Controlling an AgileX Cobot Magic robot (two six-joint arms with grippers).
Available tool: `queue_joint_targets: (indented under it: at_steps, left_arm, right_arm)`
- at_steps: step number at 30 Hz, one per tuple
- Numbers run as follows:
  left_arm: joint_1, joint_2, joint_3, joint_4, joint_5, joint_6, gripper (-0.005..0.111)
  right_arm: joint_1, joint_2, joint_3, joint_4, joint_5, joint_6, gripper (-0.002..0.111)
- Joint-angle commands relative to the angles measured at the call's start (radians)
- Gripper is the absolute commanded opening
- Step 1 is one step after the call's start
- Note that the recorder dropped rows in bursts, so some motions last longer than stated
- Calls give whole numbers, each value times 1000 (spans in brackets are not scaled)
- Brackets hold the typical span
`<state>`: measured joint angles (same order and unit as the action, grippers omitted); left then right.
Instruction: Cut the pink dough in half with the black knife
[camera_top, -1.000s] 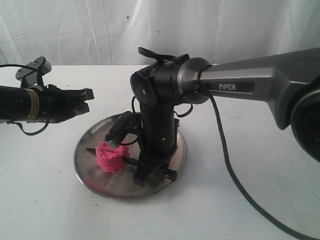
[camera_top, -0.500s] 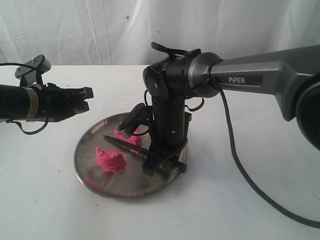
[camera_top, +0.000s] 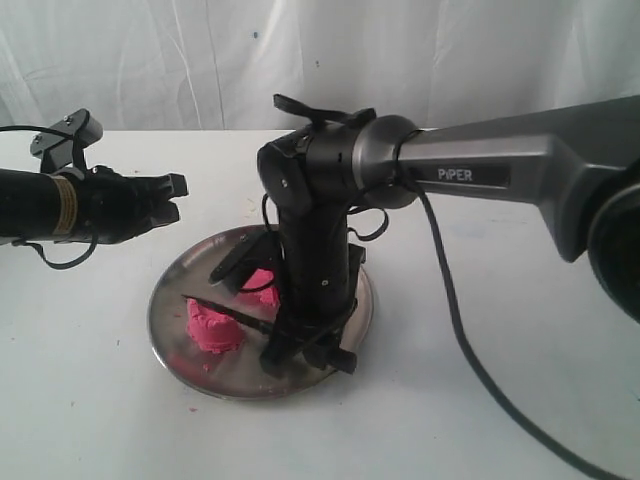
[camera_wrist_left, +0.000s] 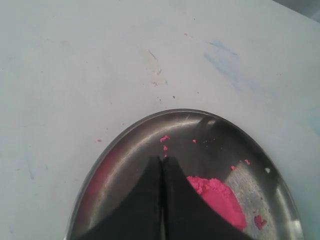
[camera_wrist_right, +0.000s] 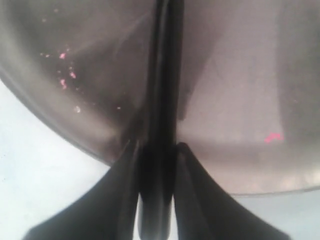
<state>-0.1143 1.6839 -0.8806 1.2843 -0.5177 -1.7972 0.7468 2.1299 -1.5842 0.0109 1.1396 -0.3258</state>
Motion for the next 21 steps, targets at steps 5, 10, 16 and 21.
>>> queue_joint_targets:
  at_steps: [5, 10, 16, 21]
  left_arm:
    - [13, -74, -4, 17, 6, 27, 0]
    - [13, -132, -4, 17, 47, 46, 0]
    - [13, -196, -4, 42, 54, 49, 0]
    - [13, -288, 2, 114, 97, 44, 0]
  right_arm:
    - [-137, -149, 46, 160, -84, -6, 0]
    - [-150, -225, 64, 198, -102, -40, 0]
    - [-192, -262, 108, 293, -184, -59, 0]
    - [-312, -272, 211, 601, -245, -194, 0]
